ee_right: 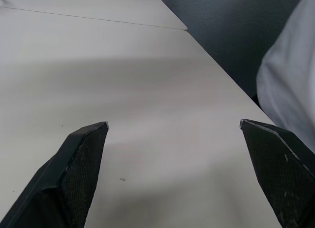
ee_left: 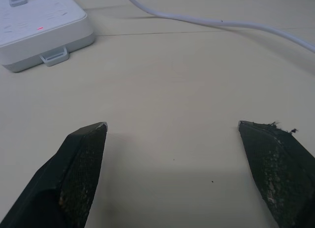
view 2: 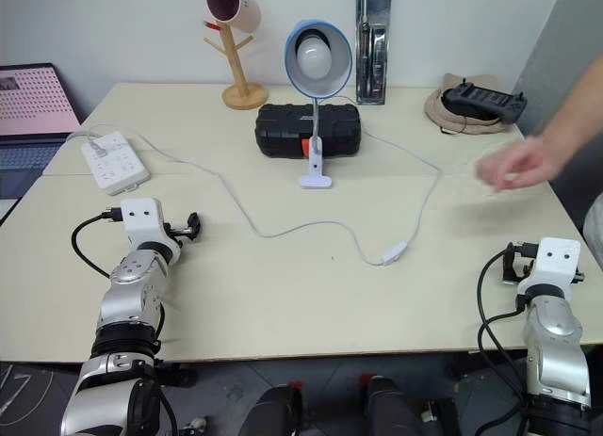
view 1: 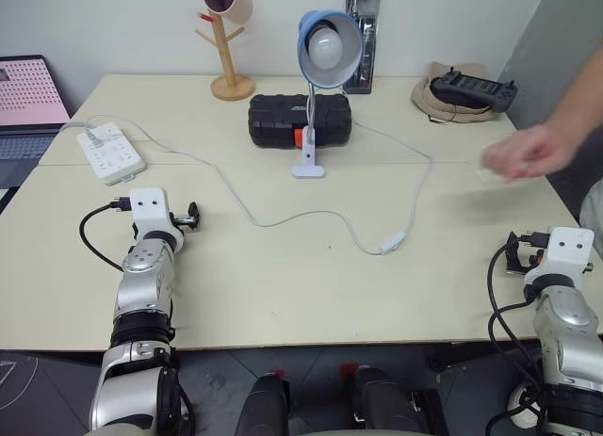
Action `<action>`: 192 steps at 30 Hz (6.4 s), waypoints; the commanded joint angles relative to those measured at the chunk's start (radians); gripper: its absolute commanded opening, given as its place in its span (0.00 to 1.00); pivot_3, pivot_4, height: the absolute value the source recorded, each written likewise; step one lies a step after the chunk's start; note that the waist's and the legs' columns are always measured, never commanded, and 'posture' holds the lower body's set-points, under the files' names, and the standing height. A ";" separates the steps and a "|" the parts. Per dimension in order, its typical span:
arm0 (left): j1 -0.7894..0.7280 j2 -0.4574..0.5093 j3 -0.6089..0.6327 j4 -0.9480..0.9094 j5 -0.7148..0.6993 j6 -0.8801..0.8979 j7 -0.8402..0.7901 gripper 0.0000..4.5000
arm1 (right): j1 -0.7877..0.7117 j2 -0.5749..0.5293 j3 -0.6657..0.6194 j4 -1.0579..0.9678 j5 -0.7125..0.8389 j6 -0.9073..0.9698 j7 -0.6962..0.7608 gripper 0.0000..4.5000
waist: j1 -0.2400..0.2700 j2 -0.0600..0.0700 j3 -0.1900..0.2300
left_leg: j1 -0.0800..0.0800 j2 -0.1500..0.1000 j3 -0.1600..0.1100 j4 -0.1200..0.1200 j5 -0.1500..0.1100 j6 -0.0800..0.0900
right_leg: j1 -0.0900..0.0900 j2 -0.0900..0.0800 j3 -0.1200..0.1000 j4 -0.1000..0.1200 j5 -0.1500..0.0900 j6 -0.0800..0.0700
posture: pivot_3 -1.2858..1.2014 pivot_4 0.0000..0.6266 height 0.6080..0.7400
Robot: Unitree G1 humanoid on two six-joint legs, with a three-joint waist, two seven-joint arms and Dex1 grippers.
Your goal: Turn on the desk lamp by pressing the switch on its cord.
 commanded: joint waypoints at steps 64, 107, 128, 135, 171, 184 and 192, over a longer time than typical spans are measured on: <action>0.208 0.261 -0.373 -0.912 -0.333 0.360 -0.943 1.00 | -0.858 -0.239 0.640 1.025 -0.180 -0.806 1.413 0.92 | -0.004 0.003 0.003 | 0.001 0.003 0.001 0.000 0.000 0.000 | 0.000 0.002 -0.001 0.000 0.003 -0.008 | 0.52 0.24 1.00; -0.009 -0.162 -0.060 -0.748 -1.069 1.077 -0.443 1.00 | -0.601 -0.225 0.039 -0.025 0.760 1.182 0.972 0.08 | -0.001 0.004 0.004 | -0.001 0.001 -0.003 0.002 0.000 0.000 | 0.000 0.002 -0.002 0.000 0.001 -0.002 | 0.52 0.24 1.00; -0.018 -0.317 -0.098 -0.713 -1.275 1.046 -0.199 1.00 | -0.583 -0.217 -0.027 -0.078 1.147 1.310 0.701 0.08 | -0.003 0.004 0.004 | -0.002 0.001 -0.002 0.002 0.000 0.000 | 0.000 0.003 -0.001 -0.001 0.001 -0.002 | 0.52 0.24 1.00; -0.026 -0.308 -0.117 -0.705 -1.286 1.032 -0.203 1.00 | -0.568 -0.230 -0.028 -0.073 1.220 1.308 0.637 0.08 | -0.002 0.004 0.004 | -0.002 0.001 -0.002 0.002 0.000 0.000 | 0.000 0.003 -0.001 -0.001 0.001 -0.002 | 0.52 0.24 1.00; -0.024 -0.266 -0.166 -0.718 -1.312 0.986 -0.211 0.10 | -0.495 -0.316 0.051 -0.063 1.434 1.184 0.505 0.08 | -0.001 0.004 0.004 | -0.004 0.001 -0.002 0.000 0.000 0.000 | 0.000 0.003 -0.001 -0.007 0.001 -0.001 | 0.52 0.24 1.00; -0.027 -0.243 -0.179 -0.715 -1.358 1.004 -0.222 0.57 | -0.484 -0.338 0.079 -0.063 1.479 1.135 0.481 0.08 | -0.001 0.004 0.004 | -0.004 0.001 -0.002 0.000 0.000 0.000 | 0.000 0.003 -0.001 -0.008 0.001 -0.001 | 0.52 0.24 1.00; -0.026 -0.241 -0.183 -0.710 -1.360 0.995 -0.223 0.57 | -0.475 -0.359 0.095 -0.062 1.507 1.114 0.473 0.08 | -0.001 0.004 0.004 | -0.005 0.001 -0.002 -0.001 0.000 0.000 | 0.000 0.003 -0.001 -0.010 0.001 -0.001 | 0.52 0.24 1.00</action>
